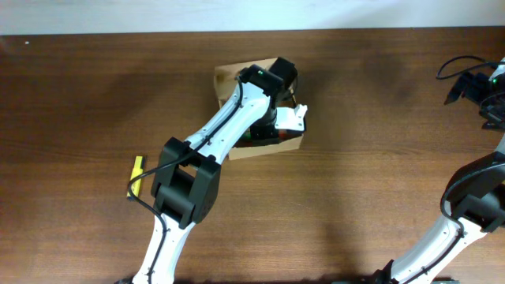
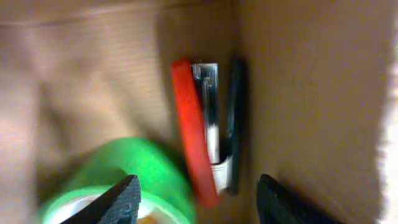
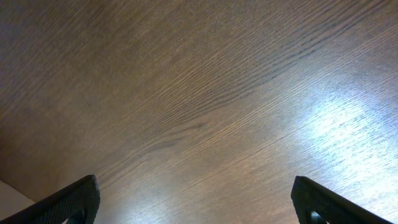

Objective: Pack container
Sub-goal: 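Move the left gripper to the yellow highlighter and grasp it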

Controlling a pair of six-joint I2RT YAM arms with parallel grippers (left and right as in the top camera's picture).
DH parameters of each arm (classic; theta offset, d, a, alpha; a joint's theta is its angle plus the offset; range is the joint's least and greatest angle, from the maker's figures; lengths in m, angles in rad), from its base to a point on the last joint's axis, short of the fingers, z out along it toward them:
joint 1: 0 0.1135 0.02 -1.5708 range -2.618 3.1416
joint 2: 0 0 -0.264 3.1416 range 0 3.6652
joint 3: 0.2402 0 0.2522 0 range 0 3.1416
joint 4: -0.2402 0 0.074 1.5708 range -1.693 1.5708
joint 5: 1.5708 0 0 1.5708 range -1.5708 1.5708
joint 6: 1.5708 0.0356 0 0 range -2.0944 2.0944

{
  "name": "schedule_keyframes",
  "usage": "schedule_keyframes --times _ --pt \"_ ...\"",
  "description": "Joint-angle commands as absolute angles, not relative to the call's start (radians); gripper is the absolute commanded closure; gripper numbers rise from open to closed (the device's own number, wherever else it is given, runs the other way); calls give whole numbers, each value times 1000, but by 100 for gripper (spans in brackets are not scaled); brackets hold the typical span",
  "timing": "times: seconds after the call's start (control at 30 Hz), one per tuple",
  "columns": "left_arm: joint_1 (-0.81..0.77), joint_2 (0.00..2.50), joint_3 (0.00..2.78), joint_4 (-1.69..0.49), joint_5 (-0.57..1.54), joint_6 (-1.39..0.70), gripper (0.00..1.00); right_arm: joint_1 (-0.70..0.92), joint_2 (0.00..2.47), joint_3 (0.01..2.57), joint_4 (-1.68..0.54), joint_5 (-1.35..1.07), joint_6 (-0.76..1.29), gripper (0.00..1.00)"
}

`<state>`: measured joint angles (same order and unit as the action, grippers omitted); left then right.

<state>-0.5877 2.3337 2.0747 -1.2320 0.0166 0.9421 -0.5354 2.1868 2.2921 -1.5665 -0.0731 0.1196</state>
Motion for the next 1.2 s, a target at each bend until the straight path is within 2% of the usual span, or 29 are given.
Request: schedule_keyframes --times 0.0,0.13,0.2,0.27,0.37,0.4,0.43,0.53,0.6,0.63,0.67,0.73,0.8,0.97,1.03,1.17 --pt "-580 2341 2126 -1248 -27 905 40 -538 2149 2292 -1566 -75 112 1" --pt "-573 2341 2355 -1340 -29 875 40 -538 2149 2292 -1566 -75 112 1" --pt "-553 2338 2492 -1369 -123 772 39 -538 2149 2292 -1566 -75 112 1" --pt "-526 2303 2546 -1381 -259 688 31 -538 2149 2292 -1566 -75 112 1" --pt "-453 2199 2540 -1365 -303 555 19 -538 2149 2292 -1566 -75 112 1" --pt "-425 2156 2528 -1354 -304 519 19 -538 2149 2292 -1566 -75 112 1" --pt "-378 2085 2504 -1338 -304 470 32 -538 2149 2292 -1566 -75 112 1" --pt "-252 1945 2490 -1353 -385 404 36 -538 2149 2291 -1566 -75 112 1" --pt "-135 1892 2490 -1452 -387 230 53 -538 2149 2291 -1566 -75 112 1" --pt "-19 1886 2490 -1565 -308 112 74 -538 2149 2291 -1566 -75 112 1" --pt "49 1893 2485 -1627 -236 97 81 -538 2149 2292 -1566 -75 112 1" --pt "160 1901 2427 -1687 -134 97 84 -538 2149 2292 -1566 -75 112 1" --pt "215 1901 2265 -1654 -112 107 84 -538 2149 2292 -1566 -75 112 1" --pt "210 1895 1677 -1321 17 304 84 -538 2149 2292 -1566 -75 112 1" --pt "210 1886 1511 -1235 102 344 80 -538 2149 2292 -1566 -75 112 1" --pt "212 1845 1335 -1095 117 367 69 -538 2149 2292 -1566 -75 112 1"
